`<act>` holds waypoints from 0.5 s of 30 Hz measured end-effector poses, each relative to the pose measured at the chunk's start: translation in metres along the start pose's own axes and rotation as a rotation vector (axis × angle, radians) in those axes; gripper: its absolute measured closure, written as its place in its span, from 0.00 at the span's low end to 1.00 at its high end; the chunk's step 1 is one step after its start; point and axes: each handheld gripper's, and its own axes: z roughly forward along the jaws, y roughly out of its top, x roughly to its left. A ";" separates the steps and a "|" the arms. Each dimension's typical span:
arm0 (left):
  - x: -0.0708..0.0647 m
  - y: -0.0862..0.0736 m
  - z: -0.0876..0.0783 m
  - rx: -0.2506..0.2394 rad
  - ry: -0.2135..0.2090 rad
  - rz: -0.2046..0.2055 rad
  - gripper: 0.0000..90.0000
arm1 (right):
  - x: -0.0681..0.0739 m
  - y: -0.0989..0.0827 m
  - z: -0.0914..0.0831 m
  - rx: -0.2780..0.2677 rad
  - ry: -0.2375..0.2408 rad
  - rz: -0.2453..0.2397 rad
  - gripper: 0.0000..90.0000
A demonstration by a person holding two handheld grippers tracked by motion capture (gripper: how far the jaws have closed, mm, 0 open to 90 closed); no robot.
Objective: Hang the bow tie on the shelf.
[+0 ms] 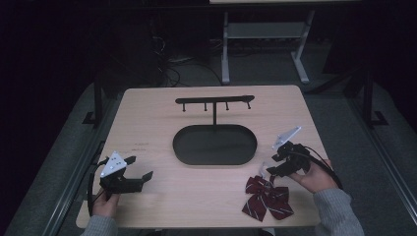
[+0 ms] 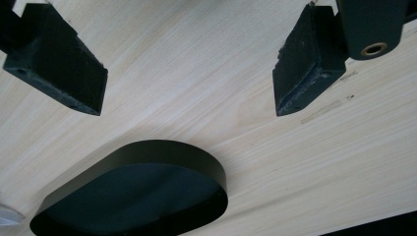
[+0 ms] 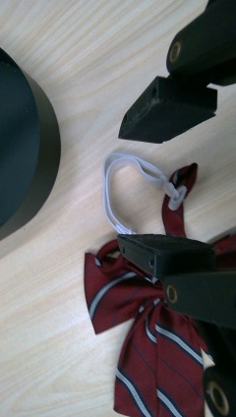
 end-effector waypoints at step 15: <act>-0.006 0.000 0.000 0.017 -0.010 0.024 0.14 | -0.017 0.010 0.028 0.104 0.011 0.044 0.61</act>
